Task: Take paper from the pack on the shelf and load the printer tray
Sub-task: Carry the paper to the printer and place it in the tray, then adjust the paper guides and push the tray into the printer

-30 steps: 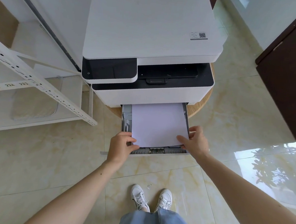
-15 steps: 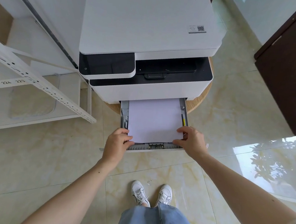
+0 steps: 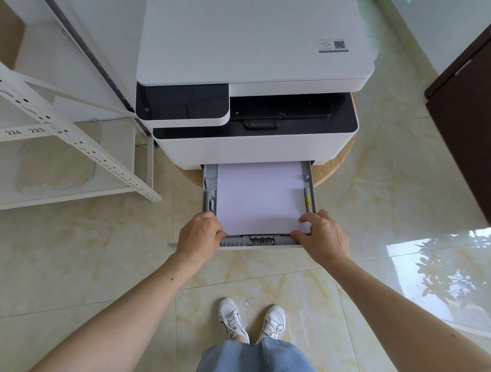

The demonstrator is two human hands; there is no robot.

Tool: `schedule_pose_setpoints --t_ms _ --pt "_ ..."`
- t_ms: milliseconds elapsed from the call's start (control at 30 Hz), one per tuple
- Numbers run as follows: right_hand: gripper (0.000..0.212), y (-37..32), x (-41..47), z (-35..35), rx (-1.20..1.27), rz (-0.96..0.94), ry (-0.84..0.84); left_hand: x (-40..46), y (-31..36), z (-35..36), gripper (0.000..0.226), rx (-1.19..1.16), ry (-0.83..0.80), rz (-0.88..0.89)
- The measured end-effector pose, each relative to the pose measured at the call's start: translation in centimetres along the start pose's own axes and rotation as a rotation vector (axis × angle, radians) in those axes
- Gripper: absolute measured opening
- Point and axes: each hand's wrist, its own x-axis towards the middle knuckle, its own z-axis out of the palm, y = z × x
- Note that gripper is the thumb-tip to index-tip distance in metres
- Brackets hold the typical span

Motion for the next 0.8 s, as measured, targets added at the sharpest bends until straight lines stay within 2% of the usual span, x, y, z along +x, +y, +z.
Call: schedule_pose_setpoints --t_ms 67,167,267,367,500,800 --pt "0.026 -0.8 -0.4 0.1 0.031 -0.087 0.028 0.0 -0.1 0.2 0.019 -0.002 -0.005 0.005" --pt "0.017 -2.2 -1.2 0.7 0.047 -0.289 0.072 -0.3 0.0 0.7 0.017 -0.034 0.074 0.010" --pt "0.024 -3.1 -2.0 1.5 0.028 -0.397 0.047 -0.9 0.9 1.2 0.009 -0.125 0.146 0.136" --pt "0.034 -3.1 -2.4 2.2 -0.023 -0.402 -0.005 -1.3 1.6 1.9 0.027 -0.088 0.134 0.264" --pt "0.035 -3.1 -2.5 2.4 -0.032 -0.385 -0.017 -1.7 2.0 2.3 0.049 0.103 0.100 0.217" --pt "0.020 -3.2 -2.7 2.7 -0.019 -0.416 0.004 -2.1 1.6 2.9 0.048 0.086 0.018 0.198"
